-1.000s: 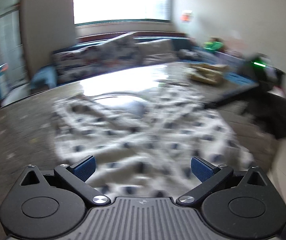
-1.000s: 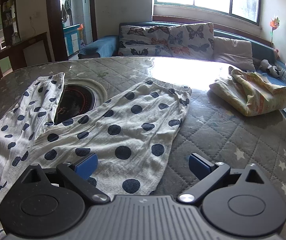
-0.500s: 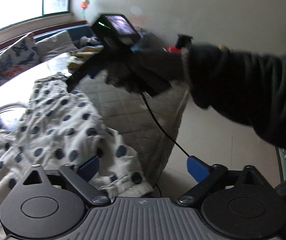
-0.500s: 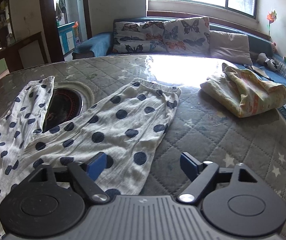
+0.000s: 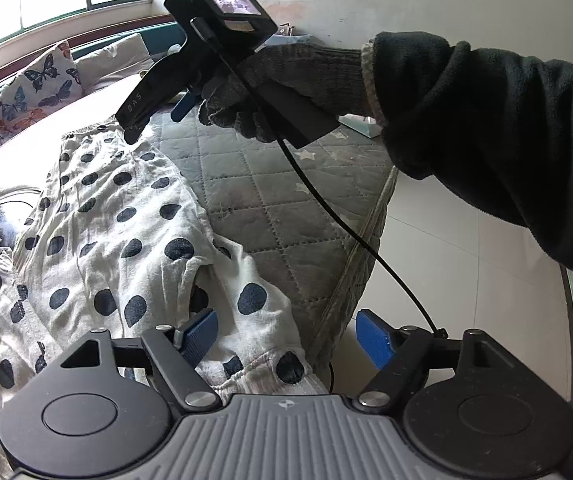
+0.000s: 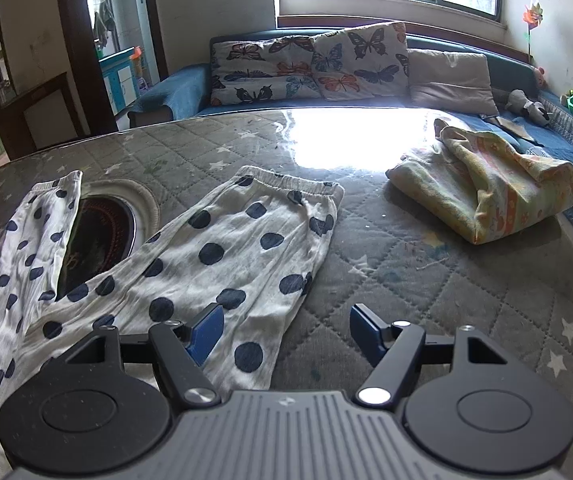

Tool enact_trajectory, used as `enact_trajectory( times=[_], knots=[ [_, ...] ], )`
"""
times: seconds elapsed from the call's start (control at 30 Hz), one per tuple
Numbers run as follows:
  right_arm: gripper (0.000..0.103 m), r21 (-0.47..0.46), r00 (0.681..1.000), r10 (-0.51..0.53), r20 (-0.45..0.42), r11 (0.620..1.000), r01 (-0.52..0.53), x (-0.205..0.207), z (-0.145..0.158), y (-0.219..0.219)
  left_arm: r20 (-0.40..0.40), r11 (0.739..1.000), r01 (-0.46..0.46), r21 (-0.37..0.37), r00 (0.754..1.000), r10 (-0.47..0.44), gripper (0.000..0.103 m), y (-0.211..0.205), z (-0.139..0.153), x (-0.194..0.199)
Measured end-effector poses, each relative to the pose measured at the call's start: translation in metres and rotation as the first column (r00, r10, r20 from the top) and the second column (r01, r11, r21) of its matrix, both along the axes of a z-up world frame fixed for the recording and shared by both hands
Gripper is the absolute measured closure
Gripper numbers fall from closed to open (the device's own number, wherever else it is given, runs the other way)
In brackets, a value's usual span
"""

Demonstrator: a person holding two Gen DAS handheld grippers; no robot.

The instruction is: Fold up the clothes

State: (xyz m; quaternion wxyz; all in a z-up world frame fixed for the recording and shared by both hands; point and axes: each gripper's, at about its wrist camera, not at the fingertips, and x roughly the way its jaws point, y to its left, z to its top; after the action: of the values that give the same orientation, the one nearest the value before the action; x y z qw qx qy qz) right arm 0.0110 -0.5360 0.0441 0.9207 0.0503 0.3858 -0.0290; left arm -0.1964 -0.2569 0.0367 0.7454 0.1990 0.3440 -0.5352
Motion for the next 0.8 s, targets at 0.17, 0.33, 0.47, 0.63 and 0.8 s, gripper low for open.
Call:
enact_trajectory(
  times=[0.17, 0.33, 0.47, 0.63, 0.8],
  knots=[
    [0.032, 0.0, 1.0, -0.002, -0.004, 1.0, 0.002, 0.004, -0.002, 0.0, -0.001, 1.0, 0.011, -0.008, 1.0, -0.011, 0.025, -0.002, 0.001, -0.001],
    [0.033, 0.0, 1.0, -0.005, -0.005, 1.0, 0.005, 0.004, -0.003, -0.001, -0.001, 1.0, 0.017, -0.01, 1.0, -0.017, 0.025, -0.004, 0.003, -0.002],
    [0.033, 0.0, 1.0, -0.008, -0.005, 1.0, 0.008, 0.004, -0.002, -0.001, 0.001, 1.0, 0.018, -0.006, 1.0, -0.018, 0.025, -0.004, 0.003, -0.004],
    [0.032, -0.002, 1.0, -0.013, -0.001, 1.0, 0.013, 0.002, 0.0, -0.001, 0.012, 1.0, 0.026, -0.013, 1.0, -0.026, 0.025, -0.006, 0.006, -0.006],
    [0.032, -0.005, 1.0, -0.02, 0.003, 1.0, 0.02, -0.002, 0.002, -0.003, 0.009, 1.0, 0.031, 0.006, 0.999, -0.031, 0.029, -0.012, 0.003, -0.006]
  ],
)
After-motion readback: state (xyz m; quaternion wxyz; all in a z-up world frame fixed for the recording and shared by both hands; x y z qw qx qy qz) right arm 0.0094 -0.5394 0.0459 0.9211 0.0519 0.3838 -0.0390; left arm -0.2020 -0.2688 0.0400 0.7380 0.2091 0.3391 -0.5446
